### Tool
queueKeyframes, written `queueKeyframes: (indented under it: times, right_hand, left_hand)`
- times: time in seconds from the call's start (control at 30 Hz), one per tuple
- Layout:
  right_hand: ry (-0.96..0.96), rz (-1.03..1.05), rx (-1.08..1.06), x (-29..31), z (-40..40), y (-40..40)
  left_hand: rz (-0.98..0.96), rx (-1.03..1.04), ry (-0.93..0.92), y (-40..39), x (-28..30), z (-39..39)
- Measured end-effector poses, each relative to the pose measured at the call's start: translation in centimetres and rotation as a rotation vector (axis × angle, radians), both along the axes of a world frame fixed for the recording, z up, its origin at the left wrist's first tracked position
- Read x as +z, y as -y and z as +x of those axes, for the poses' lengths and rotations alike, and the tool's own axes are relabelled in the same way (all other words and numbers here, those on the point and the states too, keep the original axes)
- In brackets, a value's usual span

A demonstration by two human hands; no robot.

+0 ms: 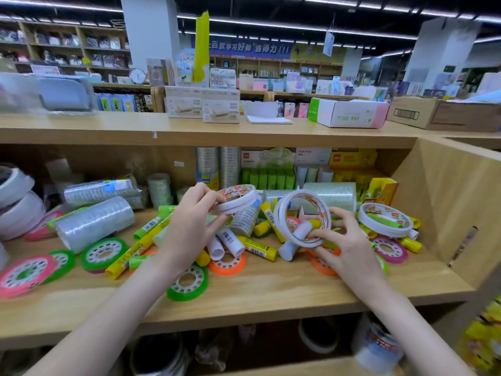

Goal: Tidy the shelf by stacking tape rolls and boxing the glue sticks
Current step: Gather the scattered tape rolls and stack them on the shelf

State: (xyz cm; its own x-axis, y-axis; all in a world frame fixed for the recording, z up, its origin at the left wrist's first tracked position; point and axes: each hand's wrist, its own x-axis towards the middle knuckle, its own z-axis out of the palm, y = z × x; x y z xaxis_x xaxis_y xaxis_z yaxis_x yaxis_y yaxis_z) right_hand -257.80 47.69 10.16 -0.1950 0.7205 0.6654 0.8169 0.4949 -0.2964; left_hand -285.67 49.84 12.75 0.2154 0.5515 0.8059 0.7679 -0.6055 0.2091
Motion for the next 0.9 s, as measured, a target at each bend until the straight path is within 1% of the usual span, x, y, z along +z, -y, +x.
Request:
queueKeyframes:
  times: [0.07, 0.17, 0.27, 0.33, 0.4, 0.47, 0.53, 0.67, 0.73, 0.77, 0.83, 0.9]
  right_hand:
    - [-0.026, 0.011, 0.001, 0.4, -0.3, 0.1]
    - [-0.149, 0.036, 0.035, 2.3, -2.1, 0.1]
    - [-0.249, 0.021, 0.185, 5.5, -5.7, -0.3]
    - [-0.285, -0.054, 0.347, 7.5, -9.2, -0.7]
    - [-0.262, -0.207, 0.528, 9.0, -13.4, -0.9]
    - [-0.181, -0.343, 0.677, 9.6, -17.6, -0.9]
    - [-0.120, -0.384, 0.788, 9.6, -21.7, -0.6]
    - [-0.020, -0.367, 0.969, 9.3, -29.2, 0.0]
    - [0.054, -0.253, 0.994, 9.5, -32.6, 0.3]
    - [0.055, -0.194, 0.989, 9.7, -34.1, 0.4]
    - [-0.014, -0.137, 0.957, 10.4, -36.5, 0.3]
    - [-0.112, -0.131, 0.941, 11.2, -38.4, -0.1]
  left_hand:
    - [0.001, 0.023, -0.009, 0.5, -0.2, -0.7]
    - [0.038, 0.064, -0.003, 1.5, -0.2, -2.1]
    - [0.108, 0.146, -0.056, 3.0, 0.1, -4.4]
    - [0.204, 0.191, -0.132, 4.4, 0.4, -6.5]
    - [0.275, 0.227, -0.180, 6.1, 1.0, -9.0]
    - [0.302, 0.296, -0.168, 8.2, 1.5, -11.7]
    - [0.287, 0.360, -0.125, 10.3, 1.8, -14.6]
    - [0.295, 0.494, -0.095, 13.5, 1.9, -20.1]
    - [0.318, 0.566, -0.082, 14.3, 2.5, -22.3]
    - [0.326, 0.587, -0.062, 14.6, 2.9, -23.1]
    - [0.326, 0.591, -0.003, 14.8, 3.7, -24.8]
    - [0.246, 0.574, 0.086, 14.8, 4.0, -26.6]
